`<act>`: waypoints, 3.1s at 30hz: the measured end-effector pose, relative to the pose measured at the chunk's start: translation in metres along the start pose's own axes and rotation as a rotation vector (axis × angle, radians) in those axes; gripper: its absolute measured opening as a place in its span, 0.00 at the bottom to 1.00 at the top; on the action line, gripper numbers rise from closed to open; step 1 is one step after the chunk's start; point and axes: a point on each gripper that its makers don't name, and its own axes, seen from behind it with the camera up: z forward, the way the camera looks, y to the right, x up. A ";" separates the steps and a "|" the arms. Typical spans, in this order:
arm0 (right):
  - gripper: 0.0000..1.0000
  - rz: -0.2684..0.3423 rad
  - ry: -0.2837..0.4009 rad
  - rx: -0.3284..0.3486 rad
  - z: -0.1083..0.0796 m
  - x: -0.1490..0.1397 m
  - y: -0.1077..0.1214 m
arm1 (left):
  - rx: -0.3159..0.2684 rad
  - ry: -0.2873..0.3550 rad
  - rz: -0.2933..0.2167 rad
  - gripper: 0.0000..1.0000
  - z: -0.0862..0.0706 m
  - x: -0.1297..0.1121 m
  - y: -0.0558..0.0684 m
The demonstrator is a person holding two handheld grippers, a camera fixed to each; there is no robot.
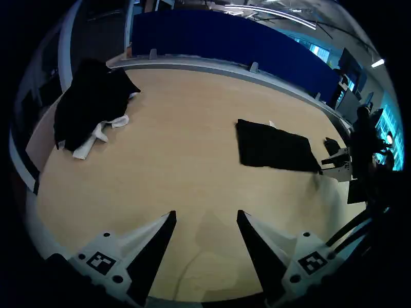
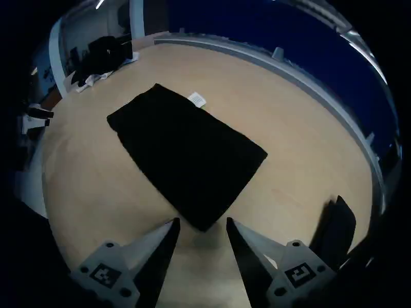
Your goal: Fold towel
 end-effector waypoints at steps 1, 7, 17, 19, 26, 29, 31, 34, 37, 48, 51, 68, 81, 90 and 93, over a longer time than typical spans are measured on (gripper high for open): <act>0.69 0.000 -0.002 0.001 0.001 -0.001 0.000 | 0.000 0.000 0.000 0.87 0.001 0.000 0.000; 0.48 -0.002 -0.019 0.012 0.006 -0.006 0.000 | -0.002 -0.001 0.003 0.87 0.002 0.001 0.003; 0.24 -0.005 -0.035 0.031 0.009 -0.010 -0.003 | -0.004 -0.001 0.007 0.87 0.003 0.003 0.006; 0.18 -0.006 -0.034 0.032 0.009 -0.010 -0.003 | -0.004 -0.001 0.008 0.87 0.003 0.004 0.006; 0.15 -0.012 -0.032 0.045 0.006 -0.008 -0.005 | -0.005 -0.001 0.011 0.87 0.005 0.005 0.007; 0.15 -0.024 -0.028 0.039 0.004 -0.006 -0.004 | -0.007 -0.001 0.010 0.87 0.005 0.005 0.008; 0.15 -0.030 -0.022 0.032 0.002 -0.003 -0.003 | -0.009 -0.001 0.009 0.87 0.005 0.005 0.009; 0.14 -0.032 -0.005 0.025 -0.001 0.004 -0.002 | -0.010 -0.001 0.007 0.87 0.005 0.005 0.009; 0.14 -0.033 0.021 0.013 -0.007 0.016 0.001 | -0.011 0.000 0.005 0.87 0.005 0.005 0.009; 0.14 -0.081 0.141 -0.018 -0.032 0.084 0.004 | -0.014 0.007 0.001 0.87 0.004 0.010 0.008; 0.13 -0.092 0.166 -0.016 -0.035 0.102 0.003 | -0.015 0.013 0.000 0.87 0.005 0.012 0.007; 0.73 -0.064 0.135 -0.034 -0.028 0.080 0.009 | -0.024 0.010 0.010 0.87 0.005 0.015 0.009; 0.85 -0.047 0.049 -0.026 -0.015 0.035 0.009 | -0.027 0.008 0.012 0.87 0.007 0.013 0.011; 0.83 0.018 -0.032 0.020 0.001 0.001 0.000 | -0.026 0.007 0.011 0.87 0.006 0.011 0.013; 0.76 0.032 -0.035 0.026 0.003 -0.002 0.000 | -0.027 0.006 0.012 0.88 0.006 0.011 0.014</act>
